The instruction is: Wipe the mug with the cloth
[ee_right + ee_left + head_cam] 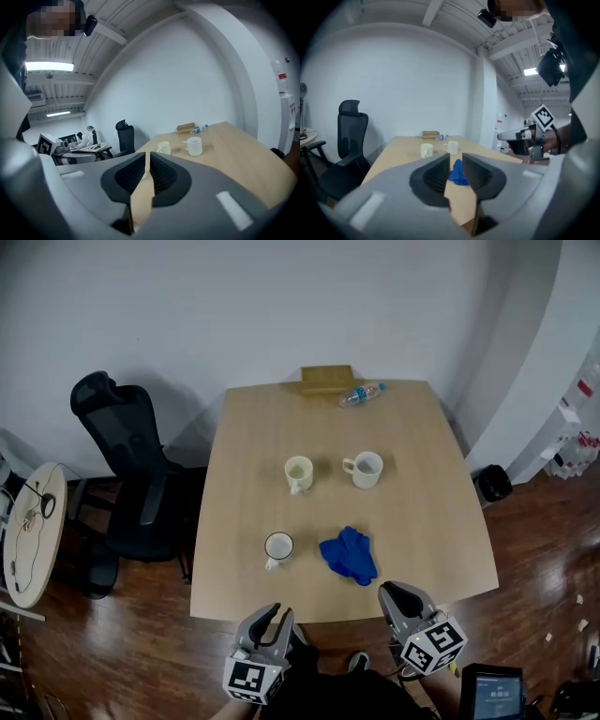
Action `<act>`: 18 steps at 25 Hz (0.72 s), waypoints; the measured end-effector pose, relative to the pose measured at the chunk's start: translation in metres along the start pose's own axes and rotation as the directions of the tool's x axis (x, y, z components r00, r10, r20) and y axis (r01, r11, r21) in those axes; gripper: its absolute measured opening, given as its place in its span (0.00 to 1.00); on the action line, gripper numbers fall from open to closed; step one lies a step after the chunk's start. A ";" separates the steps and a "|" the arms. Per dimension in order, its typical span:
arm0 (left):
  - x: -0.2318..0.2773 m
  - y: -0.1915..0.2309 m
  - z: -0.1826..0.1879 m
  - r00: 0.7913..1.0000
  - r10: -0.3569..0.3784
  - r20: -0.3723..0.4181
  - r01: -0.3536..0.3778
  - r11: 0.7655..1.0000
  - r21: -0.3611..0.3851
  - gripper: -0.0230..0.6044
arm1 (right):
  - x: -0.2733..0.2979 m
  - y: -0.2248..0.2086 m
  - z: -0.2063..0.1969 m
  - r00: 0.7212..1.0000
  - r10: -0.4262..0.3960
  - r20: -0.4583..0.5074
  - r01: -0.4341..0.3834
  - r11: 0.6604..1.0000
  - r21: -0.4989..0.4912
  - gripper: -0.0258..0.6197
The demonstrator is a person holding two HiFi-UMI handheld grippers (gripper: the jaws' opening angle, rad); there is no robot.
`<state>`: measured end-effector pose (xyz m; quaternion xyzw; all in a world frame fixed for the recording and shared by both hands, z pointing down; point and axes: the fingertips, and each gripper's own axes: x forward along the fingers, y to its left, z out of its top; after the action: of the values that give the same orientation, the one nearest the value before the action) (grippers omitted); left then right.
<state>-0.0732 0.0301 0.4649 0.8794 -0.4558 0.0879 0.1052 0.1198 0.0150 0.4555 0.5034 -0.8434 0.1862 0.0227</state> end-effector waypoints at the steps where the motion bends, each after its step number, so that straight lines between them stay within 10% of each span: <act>1: -0.002 -0.013 0.001 1.000 0.018 0.005 -0.018 1.000 0.001 0.17 | -0.010 0.002 0.001 1.000 0.019 0.011 -0.019 1.000 -0.012 0.09; 6: -0.015 -0.070 0.009 0.993 0.109 0.039 -0.108 0.994 -0.014 0.17 | -0.060 0.008 0.002 0.997 0.040 0.071 -0.028 0.987 -0.158 0.09; 18: -0.050 -0.110 0.019 0.995 -0.025 0.096 0.020 0.998 0.056 0.17 | -0.096 0.031 0.005 0.990 -0.022 0.137 0.052 0.974 -0.221 0.08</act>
<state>-0.0106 0.1265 0.4226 0.8902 -0.4480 0.0564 0.0599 0.1408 0.1071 0.4199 0.5247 -0.8491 0.0552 0.0264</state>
